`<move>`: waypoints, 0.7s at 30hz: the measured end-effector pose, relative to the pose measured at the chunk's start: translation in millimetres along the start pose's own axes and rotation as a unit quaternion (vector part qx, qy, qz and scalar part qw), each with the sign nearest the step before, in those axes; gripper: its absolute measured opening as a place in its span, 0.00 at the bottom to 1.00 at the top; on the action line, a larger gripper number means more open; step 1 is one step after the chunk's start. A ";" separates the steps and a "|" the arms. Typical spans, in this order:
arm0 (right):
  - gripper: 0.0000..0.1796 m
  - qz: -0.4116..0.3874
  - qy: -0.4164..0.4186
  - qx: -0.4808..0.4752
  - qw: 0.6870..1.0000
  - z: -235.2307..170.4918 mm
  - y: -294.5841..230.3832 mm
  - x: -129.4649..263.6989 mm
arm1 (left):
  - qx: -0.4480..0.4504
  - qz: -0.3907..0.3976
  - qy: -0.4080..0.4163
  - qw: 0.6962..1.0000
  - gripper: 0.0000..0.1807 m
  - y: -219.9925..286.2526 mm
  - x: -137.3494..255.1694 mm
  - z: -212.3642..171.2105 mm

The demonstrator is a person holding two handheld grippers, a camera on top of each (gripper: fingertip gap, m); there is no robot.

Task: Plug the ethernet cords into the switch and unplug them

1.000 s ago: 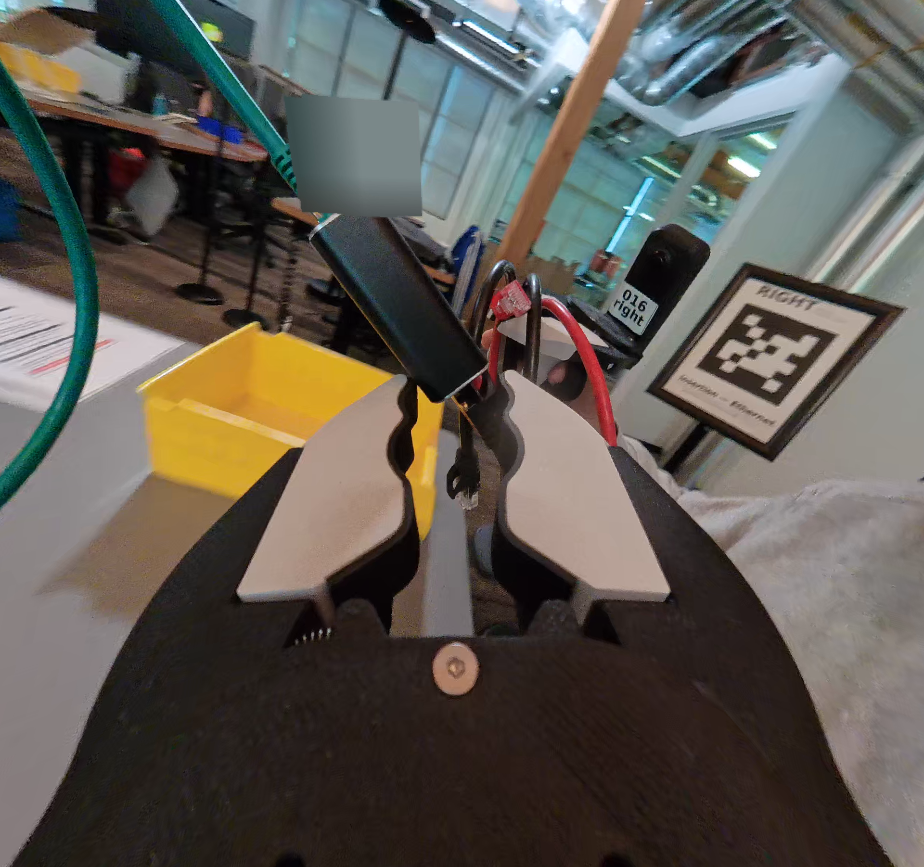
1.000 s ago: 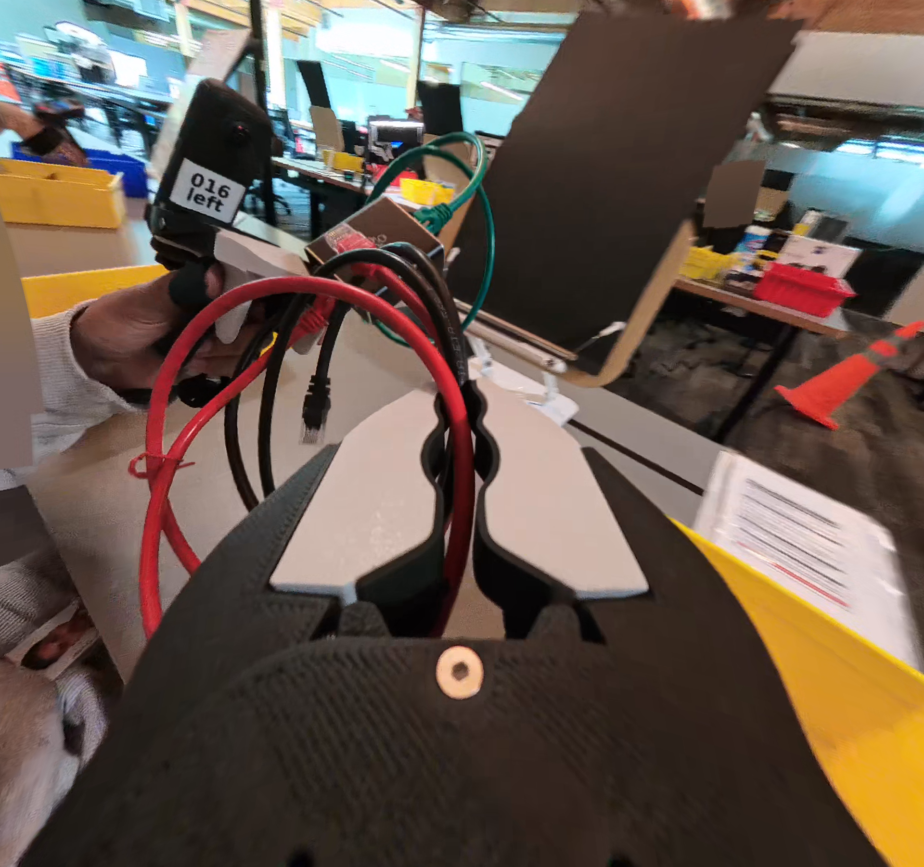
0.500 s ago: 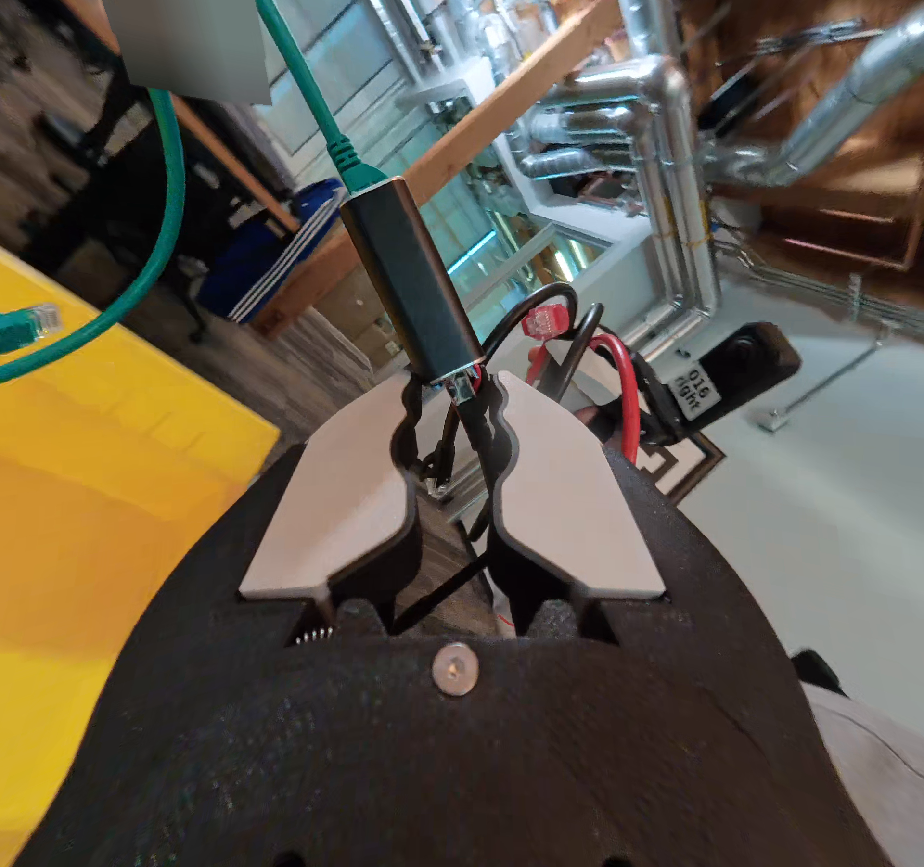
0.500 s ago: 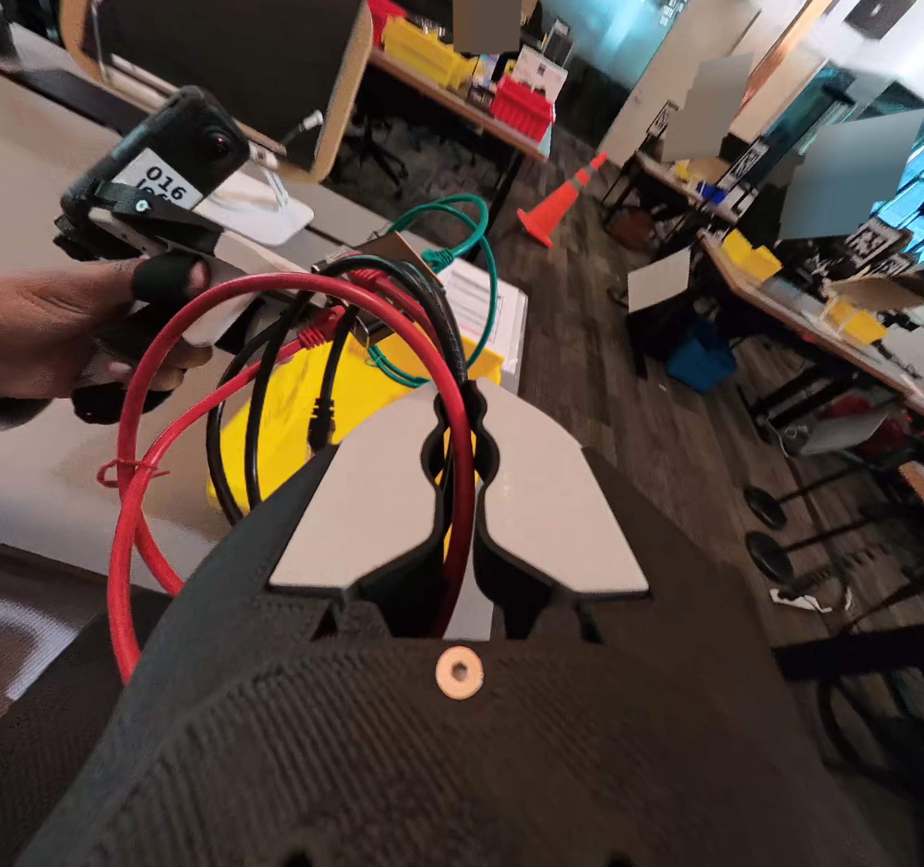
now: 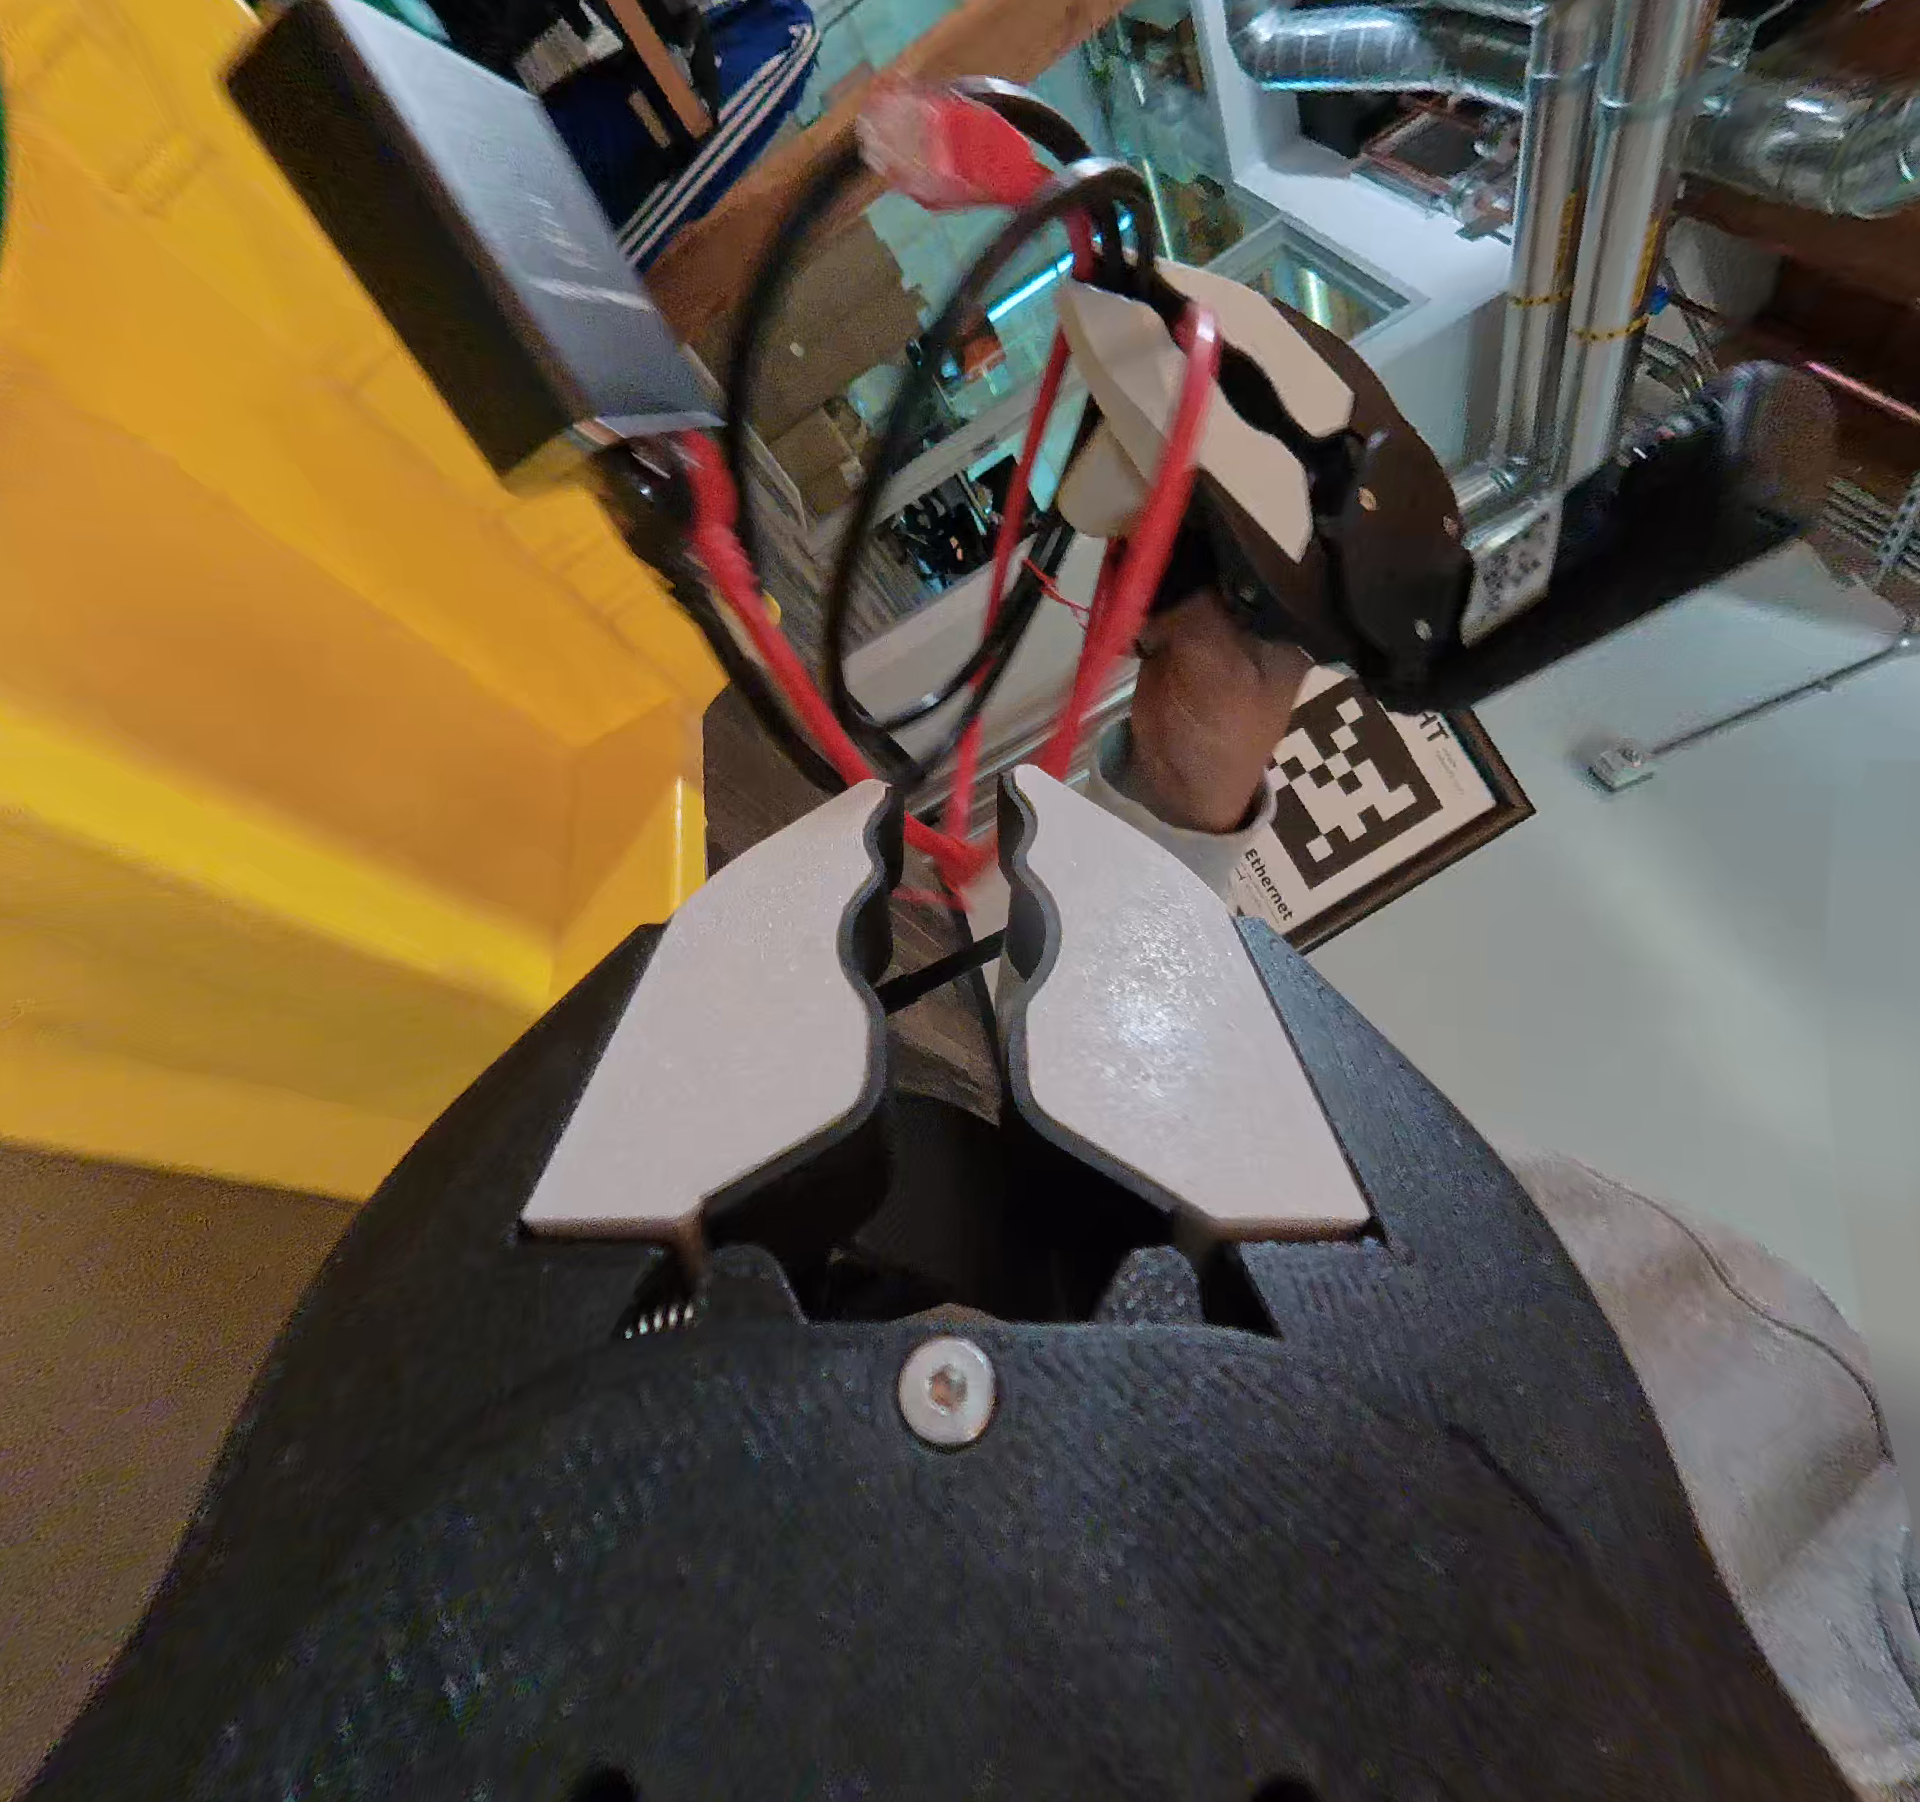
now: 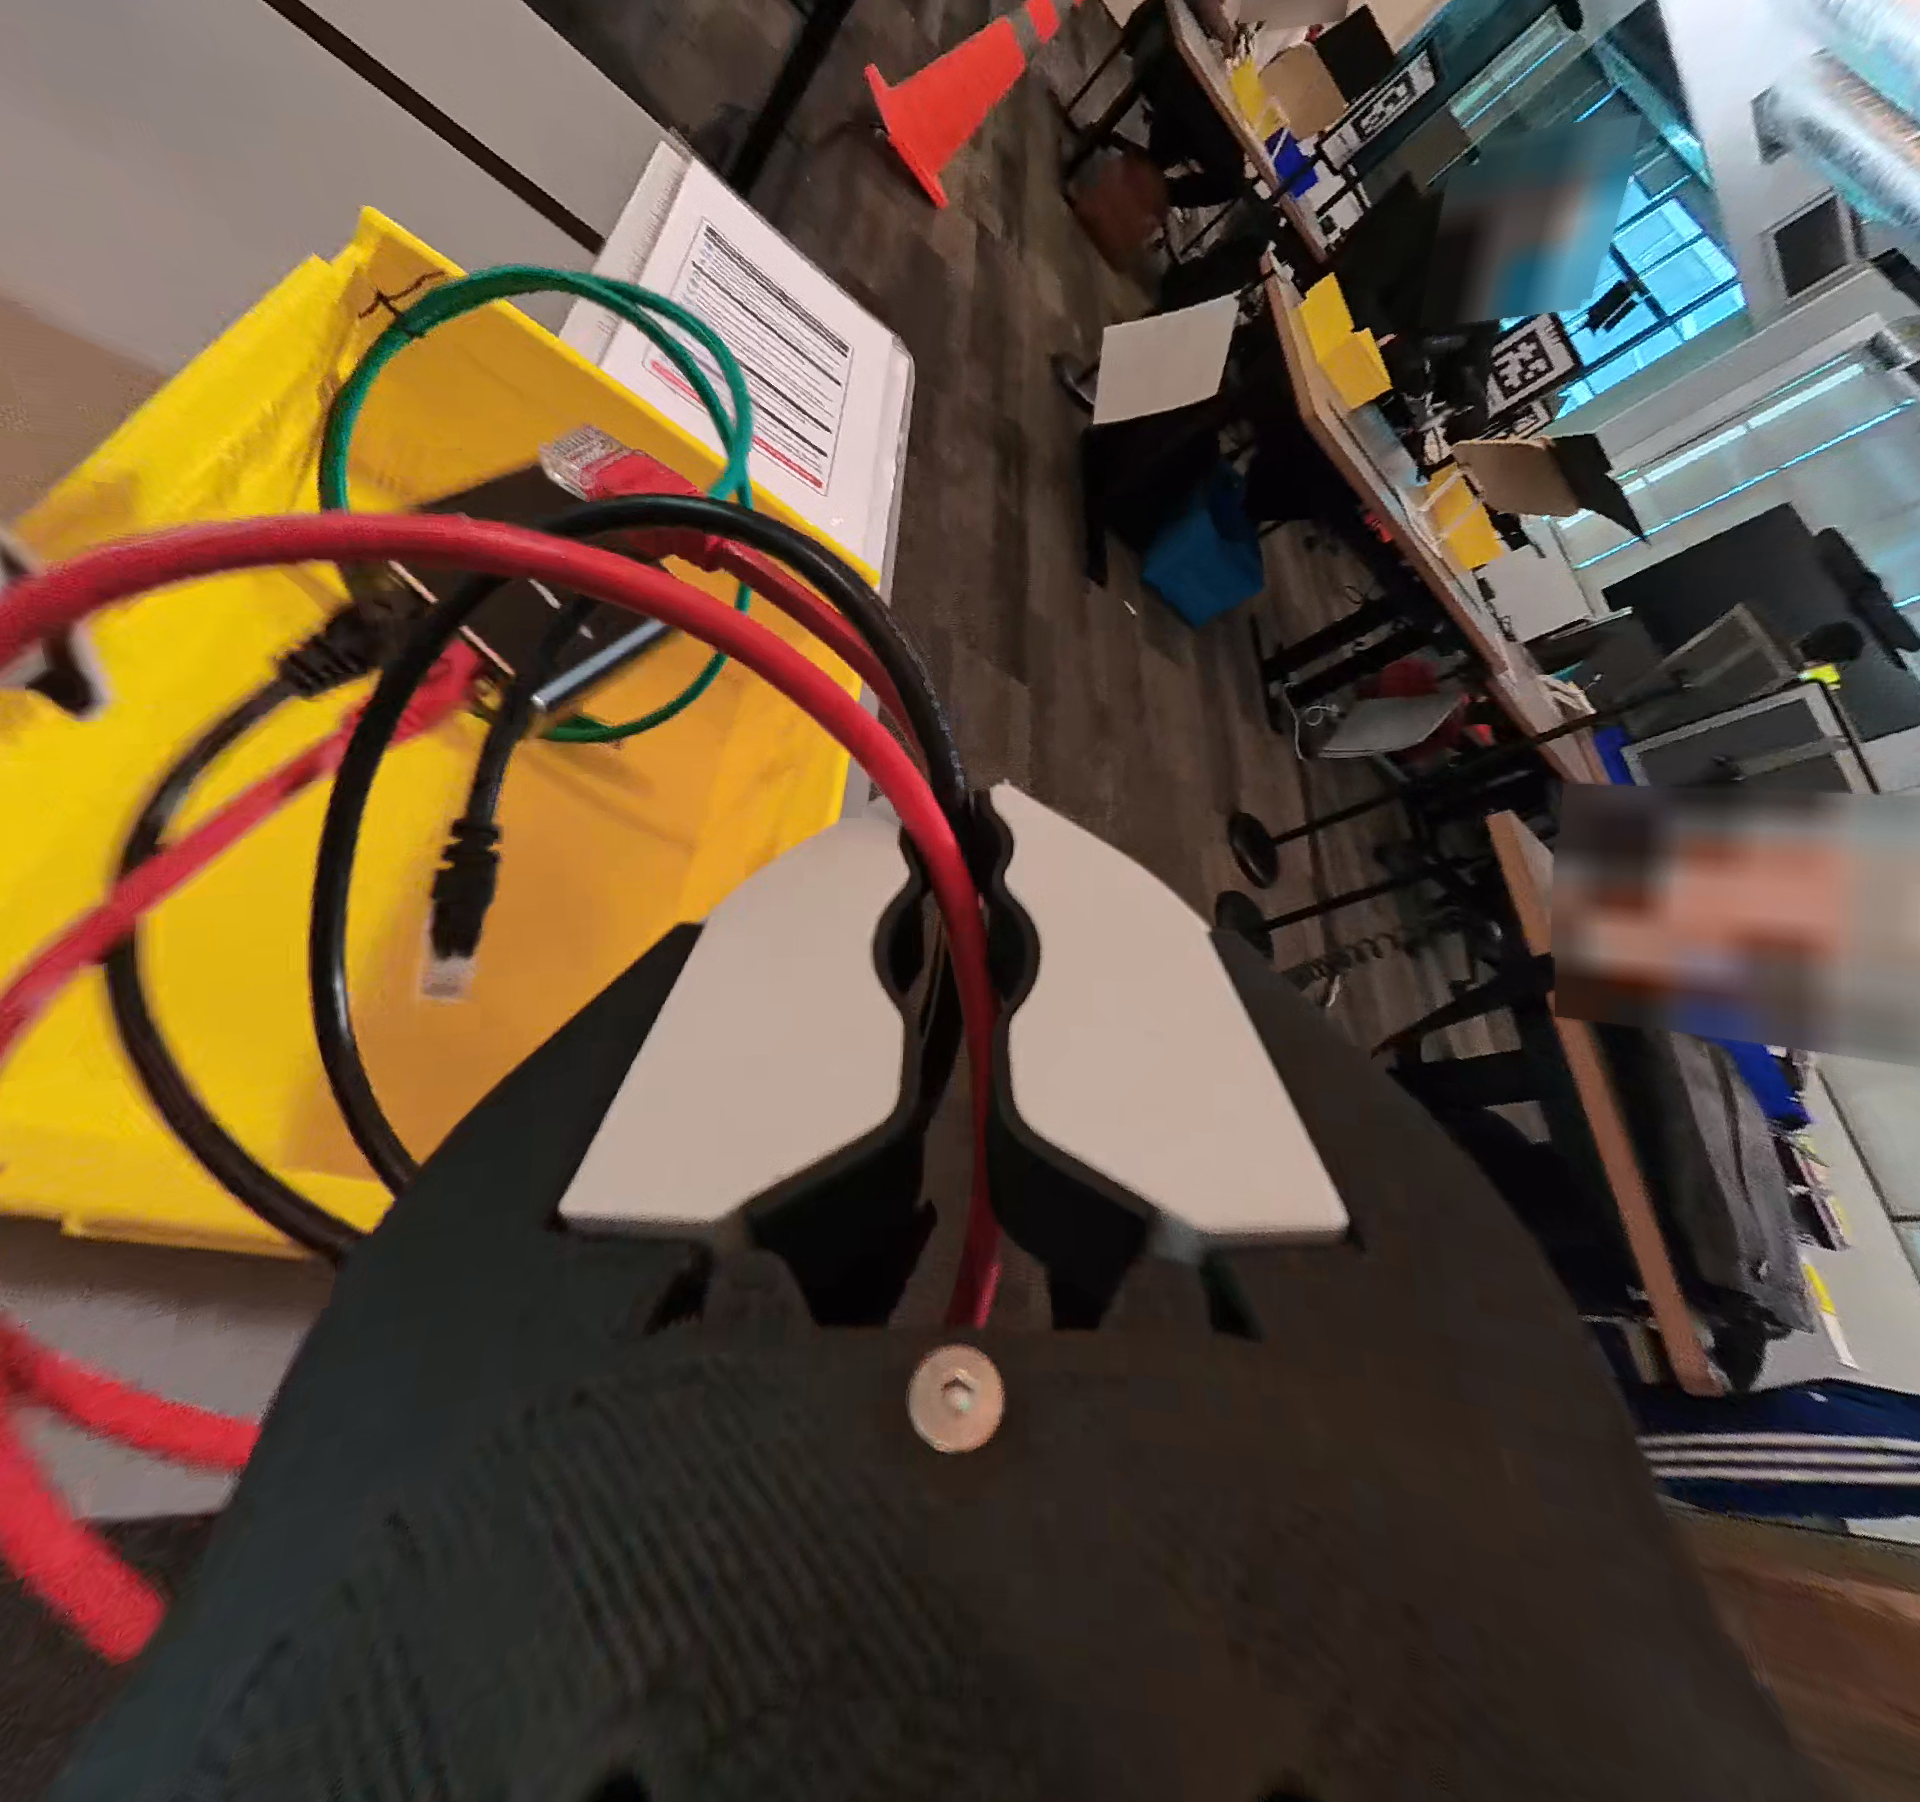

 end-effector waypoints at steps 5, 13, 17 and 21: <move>0.04 -0.019 -0.037 0.021 0.999 0.6 -11.0 -32.4 | -0.018 0.011 0.001 1.000 0.11 13.9 51.2 -19.7; 0.05 0.140 -0.049 -0.076 0.986 -8.5 -85.8 -81.8 | -0.017 0.045 -0.036 0.998 0.12 22.6 125.4 -88.1; 0.23 0.160 -0.100 -0.104 0.976 -23.7 -103.6 -104.4 | -0.031 0.036 -0.011 0.999 0.12 24.4 147.2 -108.5; 0.38 0.110 -0.119 -0.144 0.976 -32.0 -86.9 -104.2 | -0.043 0.029 -0.015 0.999 0.12 27.1 155.3 -117.1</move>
Point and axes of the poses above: each gripper's, where its closed fingertips meet, x back along the fingers, z out of its top, y = z × x across the jaws, the point moved 5 cm from there along x, back along the fingers, and after that the axes turned 2 degrees about -z, right-handed, at the moved point
